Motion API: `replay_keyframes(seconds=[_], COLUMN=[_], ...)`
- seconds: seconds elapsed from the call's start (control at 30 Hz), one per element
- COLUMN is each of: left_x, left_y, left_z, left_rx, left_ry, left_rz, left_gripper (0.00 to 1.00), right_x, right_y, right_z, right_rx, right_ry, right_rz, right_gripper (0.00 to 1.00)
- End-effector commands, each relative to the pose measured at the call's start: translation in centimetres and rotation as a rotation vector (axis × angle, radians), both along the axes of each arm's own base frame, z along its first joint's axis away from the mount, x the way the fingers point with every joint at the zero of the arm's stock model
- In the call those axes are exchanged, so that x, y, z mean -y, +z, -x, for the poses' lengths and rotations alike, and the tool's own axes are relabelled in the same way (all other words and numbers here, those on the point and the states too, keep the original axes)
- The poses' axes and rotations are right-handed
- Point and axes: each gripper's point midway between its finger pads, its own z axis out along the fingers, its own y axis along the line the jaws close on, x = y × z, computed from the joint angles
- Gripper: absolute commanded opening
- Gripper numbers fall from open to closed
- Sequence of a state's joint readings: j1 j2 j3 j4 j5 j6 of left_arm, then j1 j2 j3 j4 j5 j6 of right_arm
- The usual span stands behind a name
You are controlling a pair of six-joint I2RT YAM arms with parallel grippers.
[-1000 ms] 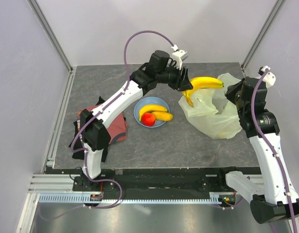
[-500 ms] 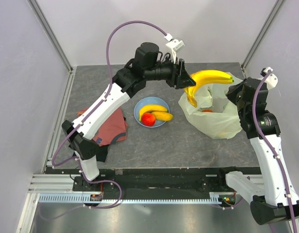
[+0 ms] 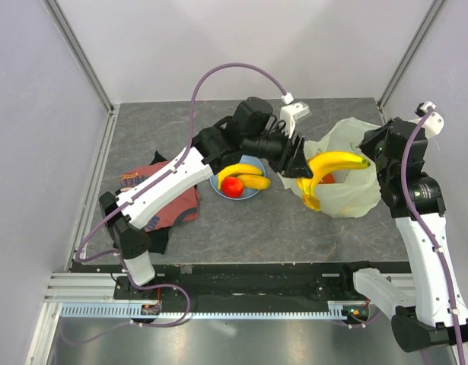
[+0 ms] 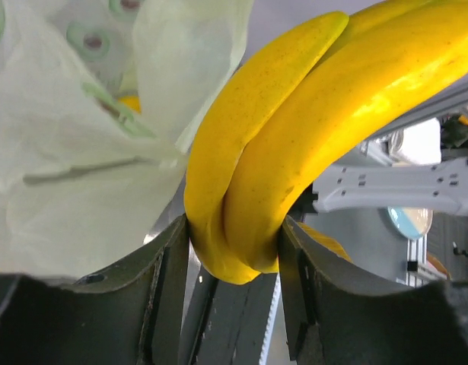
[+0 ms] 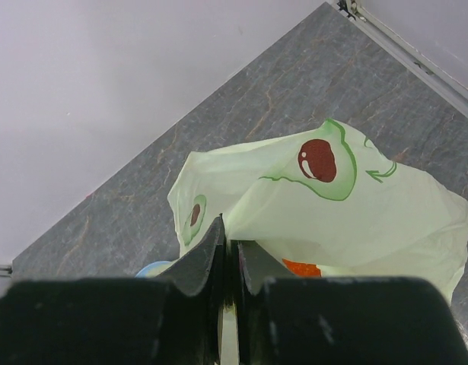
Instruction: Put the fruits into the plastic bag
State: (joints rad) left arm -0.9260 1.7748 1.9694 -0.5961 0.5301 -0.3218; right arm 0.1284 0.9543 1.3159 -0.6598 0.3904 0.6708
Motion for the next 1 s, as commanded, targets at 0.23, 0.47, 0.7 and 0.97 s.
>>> replay_keyframes(seconds=[0.23,0.47,0.7,0.97], left_x=[-6.3,-2.7,0.4,-0.4], left_y=[-2.8,-3.5,-4.2,-7.9], left_z=[1.4,5.4,5.7,0.4], left_rx=[0.023,-0.026,-0.03,0.104], left_ry=[0.177,0.115,0.046,0.246], left_rz=[-0.106,-0.134,-0.181,-0.369], left_gripper=[0.12,0.12,0.12,0.1], right_x=[-0.4,-1.3,-1.6,-1.3], right_y=[2.2,2.3,3.1,2.5], right_z=[1.2,1.4,1.4,1.9], right_rx=[0.033,0.033,0.05,0.059], right_ry=[0.052,0.106,0.127,0.09], right_rz=[0.036,0.024,0.025,-0.016], right_gripper=[0.13,0.13,0.13,0.13])
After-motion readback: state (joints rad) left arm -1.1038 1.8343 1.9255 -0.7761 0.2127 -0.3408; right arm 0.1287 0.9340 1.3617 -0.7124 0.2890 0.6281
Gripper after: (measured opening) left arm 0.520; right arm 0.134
